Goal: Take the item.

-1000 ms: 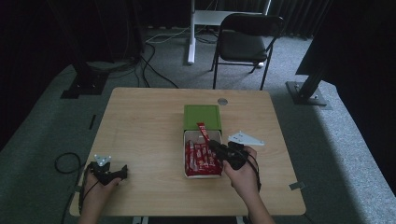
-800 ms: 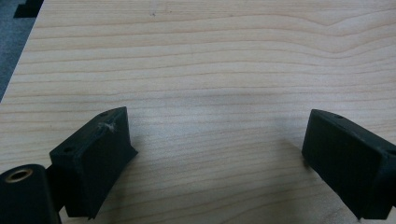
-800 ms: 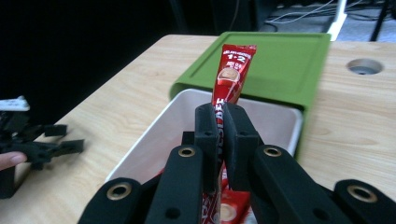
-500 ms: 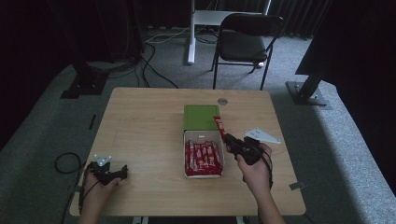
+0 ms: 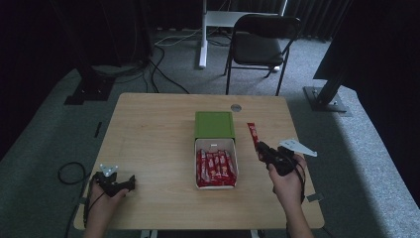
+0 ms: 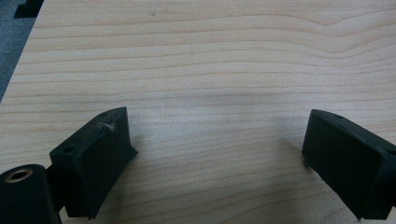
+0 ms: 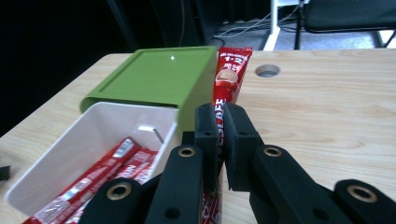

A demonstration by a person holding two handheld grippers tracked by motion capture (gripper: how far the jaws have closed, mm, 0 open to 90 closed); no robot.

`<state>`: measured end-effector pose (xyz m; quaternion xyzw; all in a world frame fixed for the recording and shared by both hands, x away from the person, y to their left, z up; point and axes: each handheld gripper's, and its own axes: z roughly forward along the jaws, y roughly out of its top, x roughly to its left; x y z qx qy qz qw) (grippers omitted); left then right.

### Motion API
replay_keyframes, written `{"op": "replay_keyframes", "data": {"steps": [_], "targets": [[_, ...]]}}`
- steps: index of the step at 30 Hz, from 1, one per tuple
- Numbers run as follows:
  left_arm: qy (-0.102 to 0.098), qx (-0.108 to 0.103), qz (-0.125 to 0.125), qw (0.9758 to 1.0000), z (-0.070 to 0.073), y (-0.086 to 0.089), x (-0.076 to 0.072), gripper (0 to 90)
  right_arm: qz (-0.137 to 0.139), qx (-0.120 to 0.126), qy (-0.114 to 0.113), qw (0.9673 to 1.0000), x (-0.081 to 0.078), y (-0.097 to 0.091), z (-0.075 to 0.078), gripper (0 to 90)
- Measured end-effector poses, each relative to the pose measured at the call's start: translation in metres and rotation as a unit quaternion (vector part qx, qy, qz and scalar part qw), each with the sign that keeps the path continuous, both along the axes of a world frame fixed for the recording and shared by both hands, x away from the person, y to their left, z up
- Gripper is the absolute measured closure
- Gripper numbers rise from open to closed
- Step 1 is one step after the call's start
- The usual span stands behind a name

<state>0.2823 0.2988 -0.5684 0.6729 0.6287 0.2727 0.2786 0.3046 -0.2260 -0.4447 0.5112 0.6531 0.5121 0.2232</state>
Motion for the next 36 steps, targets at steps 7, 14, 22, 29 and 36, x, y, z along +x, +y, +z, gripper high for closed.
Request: {"op": "replay_keyframes", "data": {"steps": [7,14,22,29,36], "targets": [[0.000,0.000,0.000,1.0000,0.000,0.000,0.000,8.9,-0.025,-0.001,0.004,0.9997,-0.001,-0.021,-0.007,84.9],[0.000,0.000,0.000,1.0000,0.000,0.000,0.000,8.9,-0.046,-0.009,0.009,0.9988,-0.001,-0.039,-0.017,84.9],[0.000,0.000,0.000,1.0000,0.000,0.000,0.000,8.9,-0.070,-0.016,0.015,0.9973,0.001,-0.057,-0.034,84.8],[0.000,0.000,0.000,1.0000,0.000,0.000,0.000,8.9,-0.093,-0.020,0.024,0.9952,0.004,-0.071,-0.052,84.7],[0.000,0.000,0.000,1.0000,0.000,0.000,0.000,8.9,-0.115,-0.024,0.048,0.9919,0.007,-0.085,-0.073,84.7]]}}
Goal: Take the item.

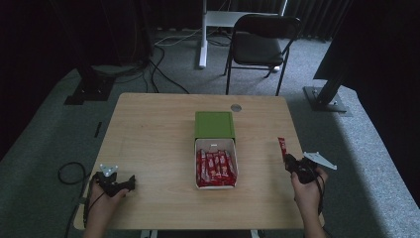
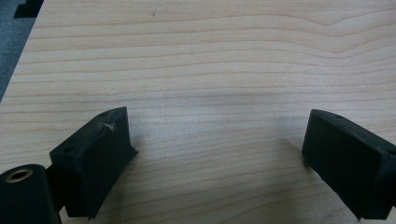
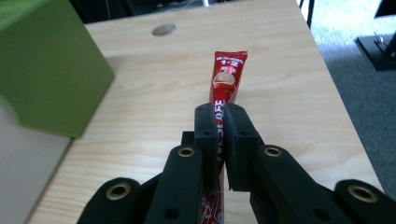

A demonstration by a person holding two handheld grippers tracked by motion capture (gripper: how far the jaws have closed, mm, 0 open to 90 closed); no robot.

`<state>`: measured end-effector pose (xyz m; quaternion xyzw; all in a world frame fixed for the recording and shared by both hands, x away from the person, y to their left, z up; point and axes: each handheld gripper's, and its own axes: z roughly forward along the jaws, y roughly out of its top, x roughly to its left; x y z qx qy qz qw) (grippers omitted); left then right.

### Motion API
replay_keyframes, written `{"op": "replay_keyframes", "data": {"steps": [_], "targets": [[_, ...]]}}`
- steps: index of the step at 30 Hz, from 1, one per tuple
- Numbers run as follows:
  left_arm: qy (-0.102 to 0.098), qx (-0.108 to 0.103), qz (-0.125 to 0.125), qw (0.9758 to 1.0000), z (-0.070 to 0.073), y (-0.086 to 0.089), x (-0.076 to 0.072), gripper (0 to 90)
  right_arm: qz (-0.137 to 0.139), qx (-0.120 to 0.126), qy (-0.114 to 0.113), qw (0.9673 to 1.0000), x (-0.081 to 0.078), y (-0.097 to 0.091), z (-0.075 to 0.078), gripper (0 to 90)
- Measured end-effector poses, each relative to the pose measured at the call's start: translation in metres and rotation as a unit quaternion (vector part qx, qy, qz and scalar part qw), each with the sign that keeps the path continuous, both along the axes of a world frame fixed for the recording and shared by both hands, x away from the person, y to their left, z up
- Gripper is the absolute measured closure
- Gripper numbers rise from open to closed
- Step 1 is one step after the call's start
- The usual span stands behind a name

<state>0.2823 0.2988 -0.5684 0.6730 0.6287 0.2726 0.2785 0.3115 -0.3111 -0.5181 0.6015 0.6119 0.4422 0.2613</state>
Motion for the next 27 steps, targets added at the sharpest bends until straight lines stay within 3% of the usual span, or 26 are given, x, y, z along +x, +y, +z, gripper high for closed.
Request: {"op": "replay_keyframes", "data": {"steps": [9,27], "targets": [[0.000,0.000,0.000,1.0000,0.000,0.000,0.000,8.9,-0.018,-0.002,0.019,0.9997,0.001,-0.010,-0.022,84.7],[0.000,0.000,0.000,1.0000,0.000,0.000,0.000,8.9,-0.036,-0.007,0.059,0.9976,0.007,-0.015,-0.046,84.4]]}}
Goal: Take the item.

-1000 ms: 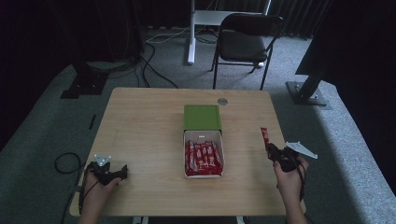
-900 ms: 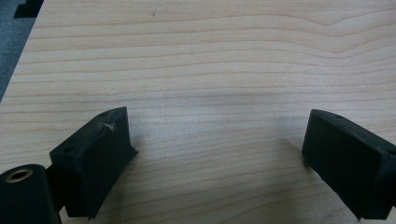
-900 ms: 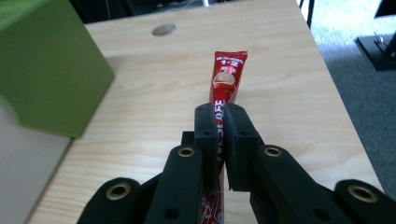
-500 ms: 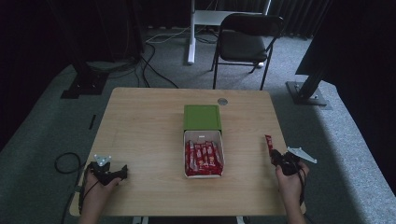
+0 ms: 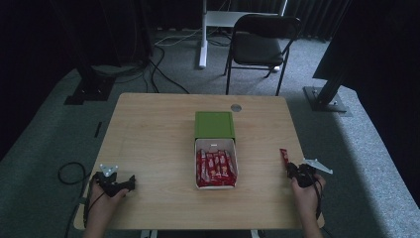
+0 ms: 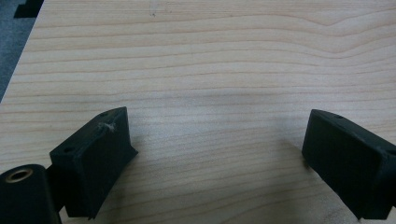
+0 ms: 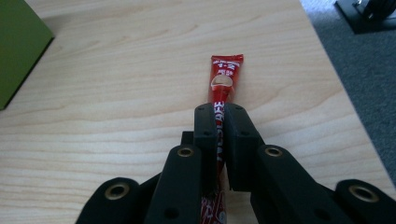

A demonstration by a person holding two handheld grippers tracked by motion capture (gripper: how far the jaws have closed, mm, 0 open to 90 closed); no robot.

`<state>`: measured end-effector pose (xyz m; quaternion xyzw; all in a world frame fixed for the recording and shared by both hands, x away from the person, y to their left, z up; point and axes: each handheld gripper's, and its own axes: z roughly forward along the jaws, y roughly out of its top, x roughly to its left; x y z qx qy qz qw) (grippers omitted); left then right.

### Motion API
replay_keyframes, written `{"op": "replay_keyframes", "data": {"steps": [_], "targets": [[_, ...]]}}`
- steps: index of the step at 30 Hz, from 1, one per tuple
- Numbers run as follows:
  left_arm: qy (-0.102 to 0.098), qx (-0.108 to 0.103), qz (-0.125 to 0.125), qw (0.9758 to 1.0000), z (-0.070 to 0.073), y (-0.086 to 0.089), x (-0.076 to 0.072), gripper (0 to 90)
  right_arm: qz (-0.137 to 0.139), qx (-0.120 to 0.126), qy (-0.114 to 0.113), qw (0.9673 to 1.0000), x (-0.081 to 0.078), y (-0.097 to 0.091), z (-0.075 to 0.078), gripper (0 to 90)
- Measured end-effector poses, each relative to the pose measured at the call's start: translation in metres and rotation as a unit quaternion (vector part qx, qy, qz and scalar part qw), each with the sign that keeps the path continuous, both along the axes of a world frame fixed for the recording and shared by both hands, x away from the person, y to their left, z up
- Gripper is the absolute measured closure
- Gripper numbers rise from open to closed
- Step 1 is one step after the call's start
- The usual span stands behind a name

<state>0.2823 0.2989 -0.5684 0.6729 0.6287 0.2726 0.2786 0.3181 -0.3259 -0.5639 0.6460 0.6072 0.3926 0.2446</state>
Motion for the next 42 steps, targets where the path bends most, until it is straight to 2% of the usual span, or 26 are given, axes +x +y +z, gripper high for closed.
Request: {"op": "replay_keyframes", "data": {"steps": [5,9,13,17,23,32,36,42], "targets": [[0.000,0.000,0.000,1.0000,0.000,0.000,0.000,8.9,-0.004,0.011,0.010,0.9999,0.001,-0.004,-0.004,83.2],[0.000,0.000,0.000,1.0000,0.000,0.000,0.000,8.9,-0.006,0.013,0.016,0.9998,0.001,-0.005,-0.004,77.7],[0.000,0.000,0.000,1.0000,0.000,0.000,0.000,8.9,-0.007,0.010,0.012,0.9998,0.001,-0.006,0.002,71.0],[0.000,0.000,0.000,1.0000,0.000,0.000,0.000,8.9,-0.006,0.008,0.005,0.9999,0.000,-0.006,0.007,68.0],[0.000,0.000,0.000,1.0000,0.000,0.000,0.000,8.9,0.021,-0.006,-0.009,0.9997,0.000,0.003,0.014,60.7],[0.000,0.000,0.000,1.0000,0.000,0.000,0.000,8.9,0.056,-0.014,-0.017,0.9982,-0.004,0.021,0.012,58.3],[0.000,0.000,0.000,1.0000,0.000,0.000,0.000,8.9,0.075,-0.019,-0.015,0.9968,-0.003,0.029,0.009,56.3],[0.000,0.000,0.000,1.0000,0.000,0.000,0.000,8.9,0.086,-0.031,-0.010,0.9957,-0.002,0.035,0.003,52.1]]}}
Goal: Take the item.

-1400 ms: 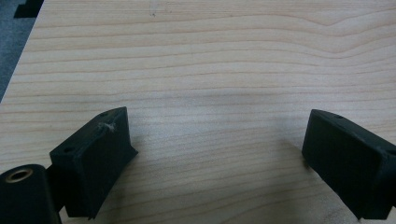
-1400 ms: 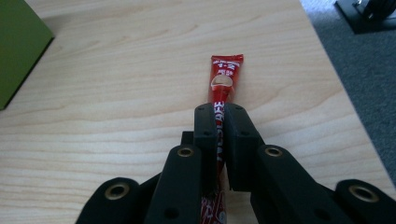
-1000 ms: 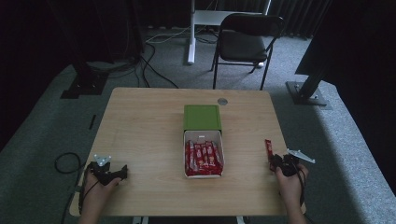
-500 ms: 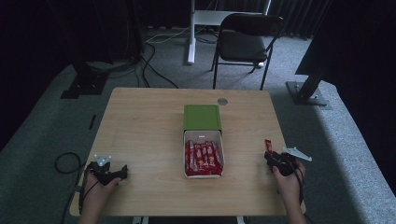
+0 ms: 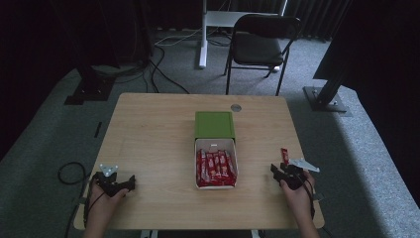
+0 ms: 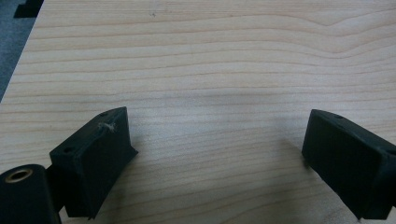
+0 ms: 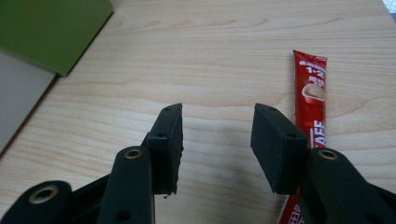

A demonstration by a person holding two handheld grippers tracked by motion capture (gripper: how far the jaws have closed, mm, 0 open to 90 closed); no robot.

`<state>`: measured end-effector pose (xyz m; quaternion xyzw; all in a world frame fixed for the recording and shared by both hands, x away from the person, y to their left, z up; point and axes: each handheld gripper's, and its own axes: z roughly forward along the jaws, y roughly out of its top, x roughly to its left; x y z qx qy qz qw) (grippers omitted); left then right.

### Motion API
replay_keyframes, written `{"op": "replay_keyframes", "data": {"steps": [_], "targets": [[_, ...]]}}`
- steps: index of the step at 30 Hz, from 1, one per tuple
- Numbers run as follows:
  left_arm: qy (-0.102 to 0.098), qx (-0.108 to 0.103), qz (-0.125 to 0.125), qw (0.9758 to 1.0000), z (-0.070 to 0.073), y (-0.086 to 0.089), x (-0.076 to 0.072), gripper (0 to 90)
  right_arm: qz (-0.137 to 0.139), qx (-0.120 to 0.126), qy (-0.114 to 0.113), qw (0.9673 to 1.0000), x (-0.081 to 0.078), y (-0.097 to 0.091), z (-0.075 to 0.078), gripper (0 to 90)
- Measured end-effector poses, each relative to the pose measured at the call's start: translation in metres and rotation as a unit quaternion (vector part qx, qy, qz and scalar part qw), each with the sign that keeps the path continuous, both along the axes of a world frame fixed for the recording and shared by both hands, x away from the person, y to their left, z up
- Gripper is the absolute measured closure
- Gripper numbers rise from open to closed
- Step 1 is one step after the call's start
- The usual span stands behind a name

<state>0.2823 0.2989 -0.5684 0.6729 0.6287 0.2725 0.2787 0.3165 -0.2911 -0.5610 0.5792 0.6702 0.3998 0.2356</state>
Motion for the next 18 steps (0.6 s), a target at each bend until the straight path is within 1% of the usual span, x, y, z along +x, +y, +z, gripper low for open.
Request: {"op": "replay_keyframes", "data": {"steps": [2,5,11,14,18], "targets": [[0.000,0.000,0.000,1.0000,0.000,0.000,0.000,8.9,0.006,-0.004,0.001,1.0000,0.000,0.001,-0.002,49.1],[0.000,0.000,0.000,1.0000,0.000,0.000,0.000,8.9,0.011,-0.006,0.007,0.9999,0.002,0.003,-0.005,40.2],[0.000,0.000,0.000,1.0000,0.000,0.000,0.000,8.9,0.032,-0.030,0.019,0.9989,0.003,0.008,-0.012,38.8],[0.000,0.000,0.000,1.0000,0.000,0.000,0.000,8.9,0.035,-0.041,0.026,0.9982,0.004,0.010,-0.013,37.9],[0.000,0.000,0.000,1.0000,0.000,0.000,0.000,8.9,0.036,-0.055,0.025,0.9975,0.004,0.013,-0.014,36.2]]}}
